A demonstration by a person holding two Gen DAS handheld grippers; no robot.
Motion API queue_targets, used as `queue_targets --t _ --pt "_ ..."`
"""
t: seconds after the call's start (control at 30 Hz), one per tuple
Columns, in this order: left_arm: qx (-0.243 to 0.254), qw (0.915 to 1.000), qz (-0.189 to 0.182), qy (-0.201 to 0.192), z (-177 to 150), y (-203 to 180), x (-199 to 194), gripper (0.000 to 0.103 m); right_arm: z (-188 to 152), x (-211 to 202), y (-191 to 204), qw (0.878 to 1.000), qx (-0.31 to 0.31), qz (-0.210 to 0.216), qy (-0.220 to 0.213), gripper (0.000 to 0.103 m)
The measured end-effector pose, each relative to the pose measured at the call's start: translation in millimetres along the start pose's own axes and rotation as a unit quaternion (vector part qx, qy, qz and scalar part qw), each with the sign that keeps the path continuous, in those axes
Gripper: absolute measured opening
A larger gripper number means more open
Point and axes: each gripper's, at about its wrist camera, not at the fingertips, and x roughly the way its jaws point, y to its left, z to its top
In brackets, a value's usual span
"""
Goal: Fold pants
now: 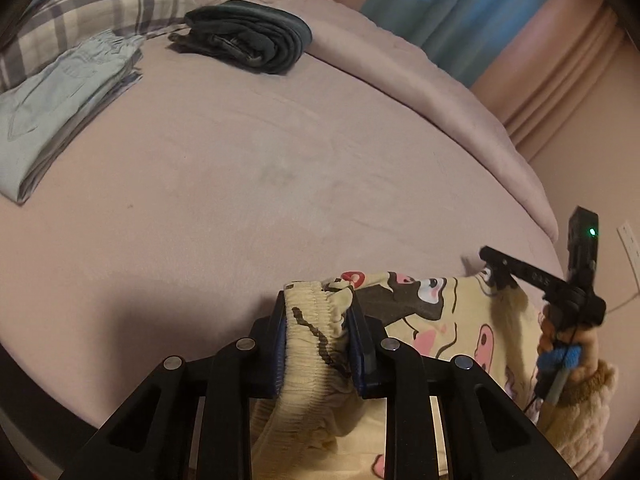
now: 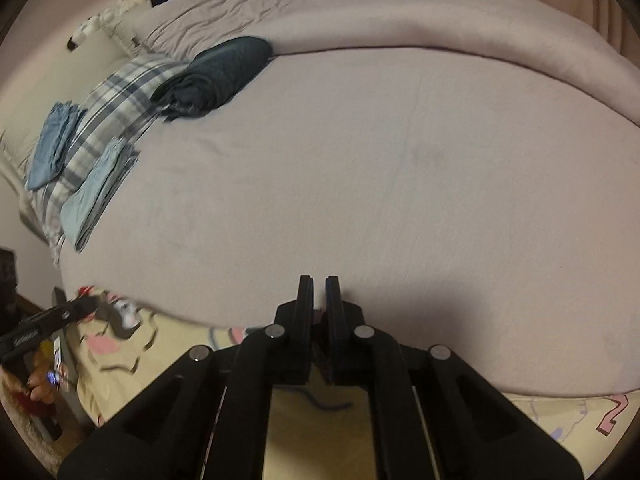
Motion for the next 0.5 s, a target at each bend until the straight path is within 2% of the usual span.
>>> queue_targets --t 0.1,0.17,0.23,0.3,0.37,0.43,0.5 --pt "-0.01 0.9995 0.008 0.027 1 11 22 0.026 -1 15 -5 1.0 0.003 -0.022 -0.002 0.001" --pt "-0.011 0.9994 0.005 0.032 -1 16 32 0.029 -3 29 -8 0.999 0.008 -0.038 0.005 0.001" --pt "-0.011 0.9994 0.009 0.031 1 12 29 0.033 -8 35 -16 0.999 0.02 -0.029 0.005 0.001" --pt "-0.028 0.9991 -0.002 0.033 5 11 20 0.033 -6 27 -17 1.0 0.019 -0.02 -0.005 0.003" --pt "-0.033 0.999 0.003 0.028 10 8 9 0.033 -3 14 -16 0.999 0.015 -0.031 -0.016 0.004" --pt "-0.034 0.9994 0.007 0.003 13 2 -8 0.034 -2 -4 -13 0.999 0.003 -0.041 -0.029 0.004" --pt "-0.03 0.9994 0.007 -0.016 15 -7 -20 0.039 -3 -20 -12 0.999 -0.001 -0.032 -0.038 0.006"
